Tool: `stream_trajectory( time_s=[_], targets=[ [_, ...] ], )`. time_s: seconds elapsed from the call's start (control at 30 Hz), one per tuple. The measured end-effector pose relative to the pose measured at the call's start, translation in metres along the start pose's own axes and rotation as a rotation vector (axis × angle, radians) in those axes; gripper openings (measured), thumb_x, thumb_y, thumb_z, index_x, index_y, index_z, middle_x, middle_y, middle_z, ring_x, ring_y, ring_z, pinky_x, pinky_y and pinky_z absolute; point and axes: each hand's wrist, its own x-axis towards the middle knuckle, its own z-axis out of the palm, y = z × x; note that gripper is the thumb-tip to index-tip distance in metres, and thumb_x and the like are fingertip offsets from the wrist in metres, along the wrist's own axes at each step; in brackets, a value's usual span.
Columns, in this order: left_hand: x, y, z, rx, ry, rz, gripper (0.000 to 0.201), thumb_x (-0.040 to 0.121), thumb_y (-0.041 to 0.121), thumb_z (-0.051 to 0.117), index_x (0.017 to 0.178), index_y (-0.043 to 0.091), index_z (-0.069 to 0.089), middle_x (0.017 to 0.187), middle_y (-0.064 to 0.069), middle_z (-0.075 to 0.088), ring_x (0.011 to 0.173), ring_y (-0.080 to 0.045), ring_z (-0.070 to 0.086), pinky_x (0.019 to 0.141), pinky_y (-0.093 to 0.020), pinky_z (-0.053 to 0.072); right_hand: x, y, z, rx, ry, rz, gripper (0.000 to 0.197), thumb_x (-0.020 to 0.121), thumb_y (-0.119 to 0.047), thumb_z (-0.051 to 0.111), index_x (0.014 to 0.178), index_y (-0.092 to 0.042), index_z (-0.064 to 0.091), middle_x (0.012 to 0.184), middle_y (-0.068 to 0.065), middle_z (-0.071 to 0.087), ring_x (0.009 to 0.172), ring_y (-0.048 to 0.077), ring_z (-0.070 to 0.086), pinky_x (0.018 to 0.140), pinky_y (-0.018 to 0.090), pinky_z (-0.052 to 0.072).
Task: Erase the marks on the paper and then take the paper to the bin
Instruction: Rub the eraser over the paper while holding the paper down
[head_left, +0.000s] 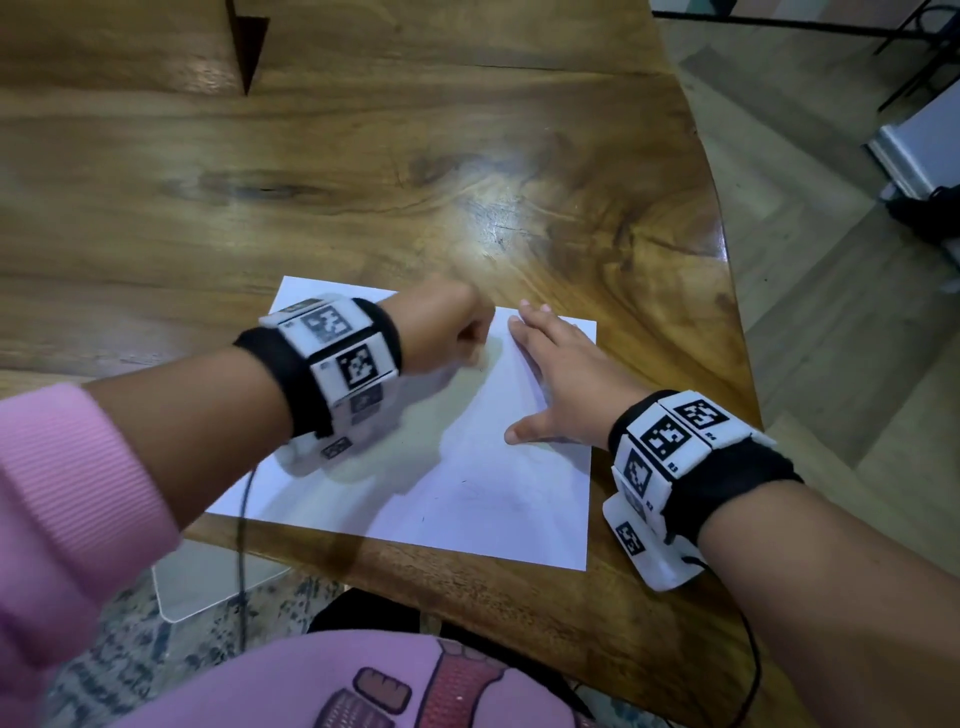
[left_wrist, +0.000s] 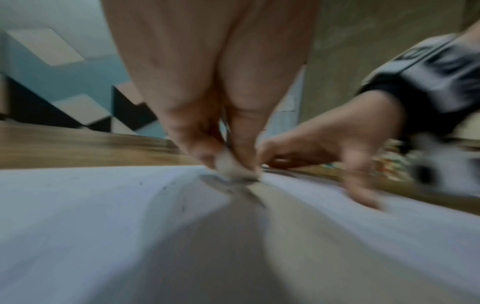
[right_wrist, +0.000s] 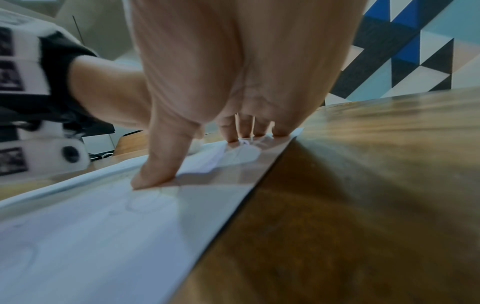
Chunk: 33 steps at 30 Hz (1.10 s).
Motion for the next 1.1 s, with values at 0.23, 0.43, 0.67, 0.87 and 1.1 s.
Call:
stream_trajectory(
  time_s=[0.23, 0.43, 0.67, 0.87, 1.1],
  targets=[
    [-0.017, -0.006, 0.008, -0.012, -0.087, 0.034, 0.009, 0.073, 0.013, 0.069, 0.073, 0.01, 0.061, 0.077, -0.008, 0.062, 0.07, -0.022, 0.049, 0.06, -0.025, 0.034, 0.0, 0.0, 0.0, 0.005, 0.009, 0.002, 0.113, 0.071, -0.043, 0.077, 0.151, -0.016, 0.002, 0.158, -0.006, -0.01, 0.145, 0.011, -0.011, 0.114, 0.022, 0.001],
    [0.005, 0.0, 0.001, -0.011, 0.013, -0.006, 0.009, 0.075, 0.012, 0.068, 0.081, 0.007, 0.063, 0.079, -0.005, 0.058, 0.077, -0.024, 0.053, 0.065, -0.024, 0.033, 0.0, 0.0, 0.0, 0.011, 0.001, 0.007, 0.113, 0.071, -0.044, 0.077, 0.151, -0.016, 0.002, 0.158, -0.008, -0.012, 0.145, 0.01, -0.012, 0.114, 0.023, 0.002],
    [0.002, 0.011, 0.011, -0.023, 0.034, 0.024, 0.008, 0.077, 0.012, 0.064, 0.081, 0.006, 0.061, 0.077, -0.005, 0.055, 0.073, -0.024, 0.049, 0.055, -0.026, 0.029, 0.0, 0.0, 0.0, 0.021, 0.013, 0.005, 0.112, 0.071, -0.042, 0.078, 0.151, -0.015, 0.004, 0.158, -0.008, -0.011, 0.145, 0.01, -0.011, 0.113, 0.022, 0.002],
    [0.006, 0.013, 0.007, -0.005, 0.048, -0.005, 0.012, 0.077, 0.013, 0.066, 0.085, 0.005, 0.064, 0.089, -0.013, 0.065, 0.082, -0.026, 0.055, 0.064, -0.025, 0.029, 0.002, 0.0, 0.001, 0.026, 0.012, 0.013, 0.113, 0.069, -0.043, 0.079, 0.151, -0.016, 0.005, 0.158, -0.008, -0.01, 0.145, 0.011, -0.01, 0.115, 0.026, 0.006],
    [-0.014, 0.009, 0.01, 0.005, -0.125, 0.002, 0.01, 0.077, 0.015, 0.066, 0.073, 0.016, 0.057, 0.066, 0.006, 0.05, 0.067, -0.016, 0.045, 0.055, -0.018, 0.032, 0.001, 0.0, 0.0, 0.014, 0.011, 0.008, 0.114, 0.07, -0.043, 0.078, 0.151, -0.015, 0.003, 0.158, -0.006, -0.01, 0.145, 0.01, -0.011, 0.113, 0.022, 0.0]
  ],
)
